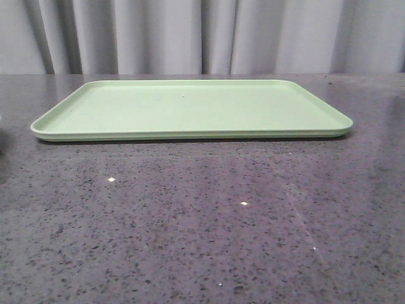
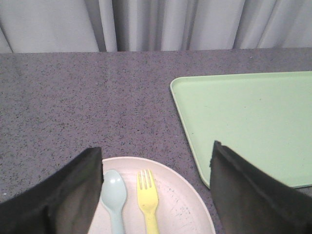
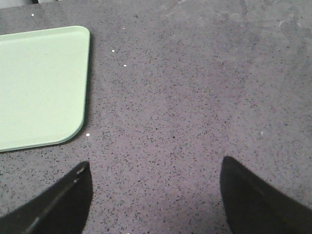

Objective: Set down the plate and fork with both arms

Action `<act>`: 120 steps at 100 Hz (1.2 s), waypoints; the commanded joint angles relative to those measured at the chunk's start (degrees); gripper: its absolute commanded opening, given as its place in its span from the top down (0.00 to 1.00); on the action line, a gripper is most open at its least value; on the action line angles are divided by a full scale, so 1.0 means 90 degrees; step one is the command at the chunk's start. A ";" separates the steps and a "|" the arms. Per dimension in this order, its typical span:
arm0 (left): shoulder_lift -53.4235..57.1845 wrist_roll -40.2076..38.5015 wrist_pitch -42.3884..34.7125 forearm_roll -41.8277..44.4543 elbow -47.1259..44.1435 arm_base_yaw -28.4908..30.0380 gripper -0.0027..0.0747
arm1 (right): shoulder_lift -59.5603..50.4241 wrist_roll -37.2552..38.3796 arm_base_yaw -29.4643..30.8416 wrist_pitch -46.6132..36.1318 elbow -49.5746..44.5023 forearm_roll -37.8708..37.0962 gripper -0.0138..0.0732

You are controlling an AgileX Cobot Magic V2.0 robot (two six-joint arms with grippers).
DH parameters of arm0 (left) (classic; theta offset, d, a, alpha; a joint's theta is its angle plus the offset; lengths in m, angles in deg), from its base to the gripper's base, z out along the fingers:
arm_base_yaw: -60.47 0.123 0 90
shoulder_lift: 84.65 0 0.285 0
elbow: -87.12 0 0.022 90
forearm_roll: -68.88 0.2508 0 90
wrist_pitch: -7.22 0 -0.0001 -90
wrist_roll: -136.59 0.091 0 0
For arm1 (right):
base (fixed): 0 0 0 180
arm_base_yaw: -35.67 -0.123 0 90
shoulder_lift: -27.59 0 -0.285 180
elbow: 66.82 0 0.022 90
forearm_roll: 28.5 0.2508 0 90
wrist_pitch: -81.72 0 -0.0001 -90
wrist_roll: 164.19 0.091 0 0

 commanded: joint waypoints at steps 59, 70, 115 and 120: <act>-0.0424 -0.0591 0.0230 0.1333 0.0236 0.1575 0.37 | 0.0061 -0.0009 -0.0003 -0.0371 0.0232 -0.0018 0.21; -0.0873 -0.1005 0.0638 0.1754 0.0236 0.1575 0.37 | 0.0061 -0.0009 -0.0109 -0.0371 0.0232 -0.0018 0.21; -0.2313 -0.1314 0.0812 0.2109 0.0236 0.1575 0.37 | 0.0061 -0.0009 -0.0225 -0.0371 0.0232 -0.0012 0.21; -0.2418 -0.1314 0.0771 0.2109 0.0236 0.1575 0.37 | 0.0061 -0.0009 -0.0225 -0.0371 0.0232 -0.0012 0.21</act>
